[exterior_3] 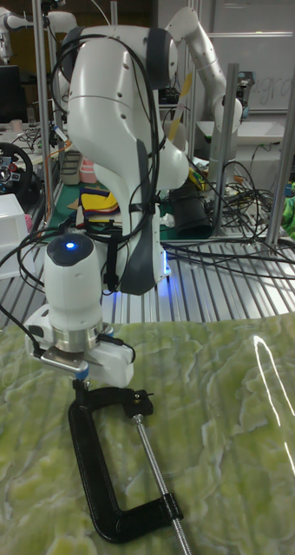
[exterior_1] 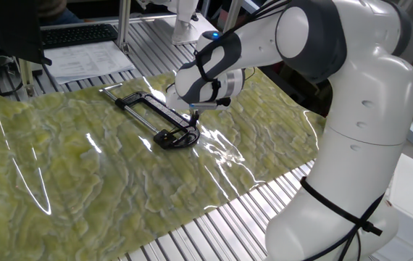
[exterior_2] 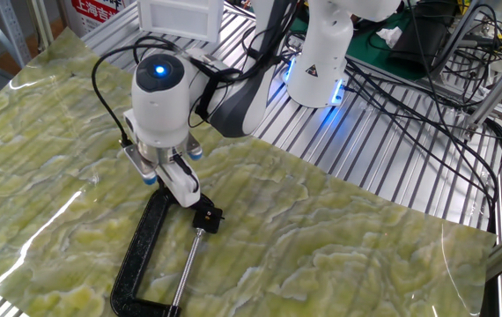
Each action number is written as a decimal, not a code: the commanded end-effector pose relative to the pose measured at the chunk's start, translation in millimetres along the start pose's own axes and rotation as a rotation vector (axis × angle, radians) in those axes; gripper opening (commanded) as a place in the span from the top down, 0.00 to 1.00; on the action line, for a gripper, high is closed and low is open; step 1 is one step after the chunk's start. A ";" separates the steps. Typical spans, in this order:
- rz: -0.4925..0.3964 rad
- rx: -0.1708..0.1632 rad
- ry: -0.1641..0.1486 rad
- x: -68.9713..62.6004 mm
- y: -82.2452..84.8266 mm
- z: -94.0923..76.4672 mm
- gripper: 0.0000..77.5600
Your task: Turn the hands of a clock
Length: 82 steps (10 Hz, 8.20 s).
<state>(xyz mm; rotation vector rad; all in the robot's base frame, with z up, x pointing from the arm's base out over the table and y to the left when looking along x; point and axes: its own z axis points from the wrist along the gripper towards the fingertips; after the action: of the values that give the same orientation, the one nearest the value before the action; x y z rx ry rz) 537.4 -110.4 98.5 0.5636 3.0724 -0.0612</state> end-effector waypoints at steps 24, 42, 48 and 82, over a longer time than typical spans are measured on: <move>0.039 0.006 -0.012 13.0 11.7 8.5 1.00; 0.125 0.014 0.004 72.7 0.6 -3.1 1.00; 0.088 0.037 -0.001 75.6 0.6 0.8 1.00; 0.222 -0.039 0.015 114.0 16.2 16.2 1.00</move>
<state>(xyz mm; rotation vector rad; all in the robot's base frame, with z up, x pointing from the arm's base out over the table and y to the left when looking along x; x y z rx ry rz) 435.3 -55.6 78.7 0.8907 2.9979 -0.0231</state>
